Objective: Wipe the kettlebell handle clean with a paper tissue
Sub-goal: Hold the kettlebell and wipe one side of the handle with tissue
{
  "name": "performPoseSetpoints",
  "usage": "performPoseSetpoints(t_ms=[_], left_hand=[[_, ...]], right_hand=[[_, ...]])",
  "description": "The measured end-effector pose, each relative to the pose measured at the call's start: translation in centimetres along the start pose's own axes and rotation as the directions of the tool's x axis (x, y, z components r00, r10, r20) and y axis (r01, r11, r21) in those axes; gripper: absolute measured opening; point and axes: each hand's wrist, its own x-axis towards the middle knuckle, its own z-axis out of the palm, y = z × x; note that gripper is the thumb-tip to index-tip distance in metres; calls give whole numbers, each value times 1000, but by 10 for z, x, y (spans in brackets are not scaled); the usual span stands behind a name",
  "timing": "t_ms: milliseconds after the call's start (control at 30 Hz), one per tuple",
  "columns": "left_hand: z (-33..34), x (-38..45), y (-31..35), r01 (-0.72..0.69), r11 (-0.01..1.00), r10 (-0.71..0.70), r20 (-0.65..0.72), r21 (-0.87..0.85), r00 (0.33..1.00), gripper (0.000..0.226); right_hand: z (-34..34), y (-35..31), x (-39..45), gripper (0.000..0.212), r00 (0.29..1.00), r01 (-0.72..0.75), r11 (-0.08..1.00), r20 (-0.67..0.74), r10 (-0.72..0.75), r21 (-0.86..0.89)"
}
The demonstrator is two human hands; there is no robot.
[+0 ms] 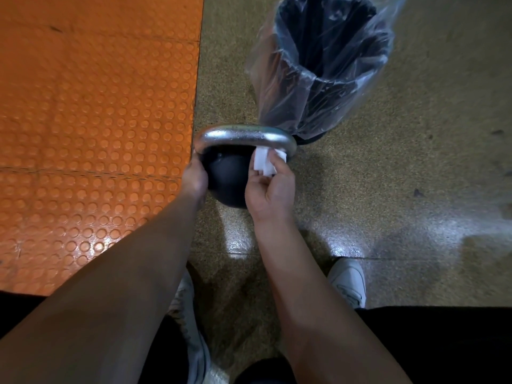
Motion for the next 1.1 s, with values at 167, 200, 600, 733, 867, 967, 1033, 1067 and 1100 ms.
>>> performPoseSetpoints(t_ms=[167,200,600,733,867,967,1033,1067,1100], left_hand=[[-1,1,-2,10,1000,-10,12,-16,1000,56],[-2,0,-2,11,1000,-11,11,-8,1000,56],[-2,-2,3,3,1000,-3,24,19,1000,55],[-2,-1,2,6,1000,-6,35,11,999,53],[-5,3,-1,12,1000,-13,36,27,999,56],[-4,0,1,6,1000,-7,40,27,999,58],[-3,0,1,-3,1000,3,41,17,999,56],[-4,0,1,0,1000,0,48,16,999,55],[-4,2,0,0,1000,-1,55,19,998,56]], right_hand=[[-10,-7,-5,20,1000,22,999,19,-23,40],[-9,-5,-4,22,1000,16,999,8,-16,30],[-4,0,-5,21,1000,2,998,21,-4,63],[1,1,-6,24,1000,9,999,-2,-9,39],[-8,-8,-11,19,1000,13,997,18,-14,70],[-4,-1,-3,30,1000,7,999,10,-8,49],[0,2,-1,38,1000,17,999,-19,-16,34],[0,1,-2,38,1000,21,999,-19,-20,33],[-1,-1,-4,36,1000,26,999,-9,-26,40]])
